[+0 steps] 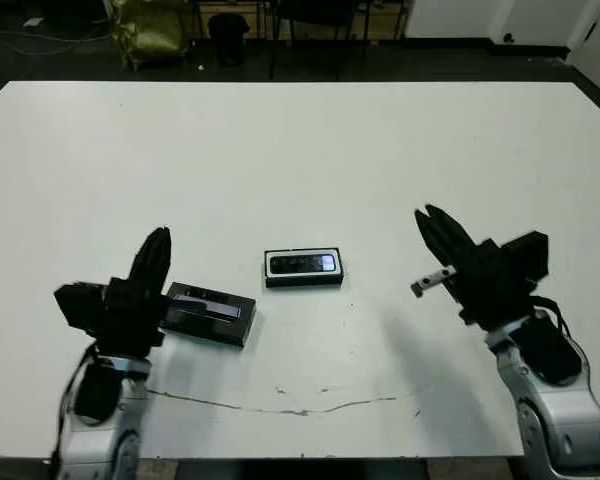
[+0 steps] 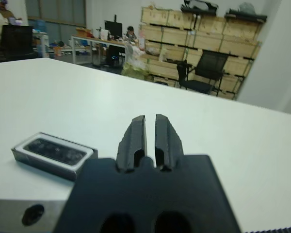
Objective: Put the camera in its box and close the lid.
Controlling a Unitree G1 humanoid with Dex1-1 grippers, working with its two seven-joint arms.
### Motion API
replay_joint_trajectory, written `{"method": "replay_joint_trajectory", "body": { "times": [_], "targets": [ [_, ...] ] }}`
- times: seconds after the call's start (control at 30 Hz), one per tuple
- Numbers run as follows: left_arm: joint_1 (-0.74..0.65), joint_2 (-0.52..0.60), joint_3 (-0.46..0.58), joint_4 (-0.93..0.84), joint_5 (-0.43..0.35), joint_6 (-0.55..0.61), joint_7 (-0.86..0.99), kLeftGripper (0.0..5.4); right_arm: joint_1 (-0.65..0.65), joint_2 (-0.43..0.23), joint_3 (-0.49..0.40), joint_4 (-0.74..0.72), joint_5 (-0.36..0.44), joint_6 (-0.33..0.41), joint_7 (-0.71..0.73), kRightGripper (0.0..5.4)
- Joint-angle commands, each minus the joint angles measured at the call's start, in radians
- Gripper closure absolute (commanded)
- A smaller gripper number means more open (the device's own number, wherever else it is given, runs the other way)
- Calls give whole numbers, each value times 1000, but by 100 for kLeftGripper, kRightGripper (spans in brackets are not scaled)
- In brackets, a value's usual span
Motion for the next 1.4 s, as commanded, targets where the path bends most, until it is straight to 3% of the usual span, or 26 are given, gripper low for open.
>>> {"method": "replay_joint_trajectory", "body": {
  "times": [0.03, 0.23, 0.33, 0.47, 0.73, 0.9, 1.03, 1.2, 1.4],
  "targets": [
    [-23, 86, 59, -32, 28, 37, -3, 540, 46, -6, -18, 10, -11, -8, -32, 539],
    [-156, 317, 149, 4, -41, 141, -159, 540, 80, 11, -12, 28, -3, -39, -53, 539],
    [-218, 444, 143, 44, -32, 188, -262, 540, 81, 12, -9, 29, 8, -36, -51, 539],
    [-332, 560, 103, 154, -87, 244, -457, 540, 86, 11, -5, 18, 12, -32, -55, 539],
    [-531, 610, -6, 353, -150, 302, -755, 531, 94, 13, -15, 36, 50, -41, -48, 540],
    [-586, 667, -110, 308, -98, 329, -880, 429, 95, 11, -17, 41, 53, -47, -47, 540],
    [-638, 680, -181, 314, -63, 273, -992, 333, 95, 12, -16, 44, 65, -39, -47, 540],
    [-726, 679, -269, 399, -49, 219, -1184, 213, 97, 6, -13, 26, 57, -11, -64, 540],
    [-820, 677, -376, 555, -36, 157, -1370, 67, 90, 4, -20, 71, 65, -49, -45, 540]
  ]
}}
